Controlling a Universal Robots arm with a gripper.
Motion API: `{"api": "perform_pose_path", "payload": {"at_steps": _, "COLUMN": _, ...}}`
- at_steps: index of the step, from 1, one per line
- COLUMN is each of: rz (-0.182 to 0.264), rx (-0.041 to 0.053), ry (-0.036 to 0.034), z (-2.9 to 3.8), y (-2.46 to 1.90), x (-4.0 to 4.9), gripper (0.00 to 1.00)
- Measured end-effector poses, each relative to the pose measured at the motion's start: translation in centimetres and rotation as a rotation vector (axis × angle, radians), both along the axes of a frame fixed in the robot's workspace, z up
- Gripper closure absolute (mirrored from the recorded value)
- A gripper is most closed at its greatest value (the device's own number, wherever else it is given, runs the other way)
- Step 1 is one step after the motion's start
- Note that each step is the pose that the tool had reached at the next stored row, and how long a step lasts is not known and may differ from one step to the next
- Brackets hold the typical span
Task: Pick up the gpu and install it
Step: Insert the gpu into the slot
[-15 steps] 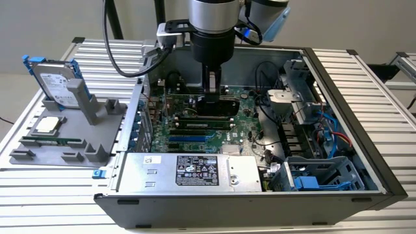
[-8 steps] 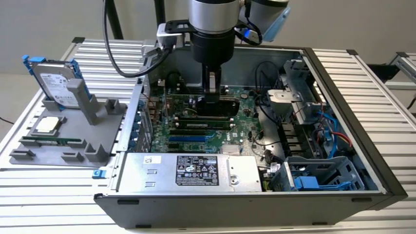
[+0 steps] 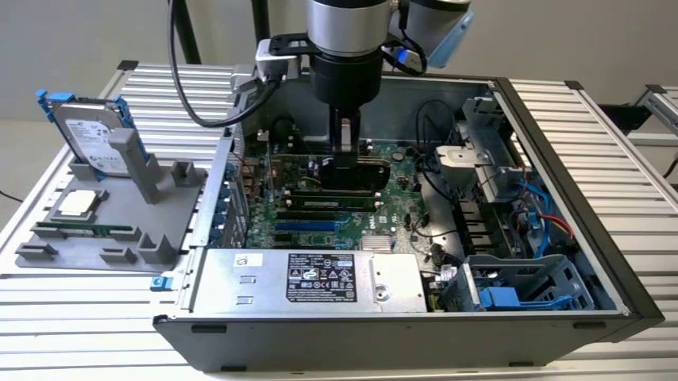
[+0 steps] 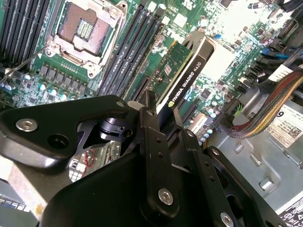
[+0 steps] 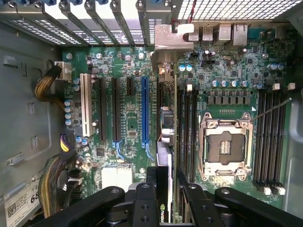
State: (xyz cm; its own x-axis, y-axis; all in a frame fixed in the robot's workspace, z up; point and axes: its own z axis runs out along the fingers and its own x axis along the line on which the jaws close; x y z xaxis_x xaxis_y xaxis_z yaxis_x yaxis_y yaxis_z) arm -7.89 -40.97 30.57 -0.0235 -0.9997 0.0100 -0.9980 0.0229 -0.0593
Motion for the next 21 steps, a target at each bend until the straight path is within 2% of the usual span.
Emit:
{"api": "perform_pose_path", "payload": {"at_steps": 10, "rz": -0.001, "rx": -0.0004, "ry": 0.0005, "z": -0.81, "y": 0.00, "x": -0.06, "gripper": 1.00}}
{"api": "perform_pose_path", "payload": {"at_steps": 11, "rz": -0.002, "rx": -0.0004, "ry": 0.0019, "z": -0.91, "y": 0.00, "x": -0.08, "gripper": 1.00}}
{"api": "perform_pose_path", "payload": {"at_steps": 17, "rz": -0.005, "rx": -0.0005, "ry": 0.0208, "z": -1.13, "y": -0.06, "x": -0.09, "gripper": 1.00}}
{"api": "perform_pose_path", "payload": {"at_steps": 21, "rz": -0.005, "rx": -0.0004, "ry": 0.0217, "z": -1.17, "y": -0.22, "x": -0.08, "gripper": 1.00}}
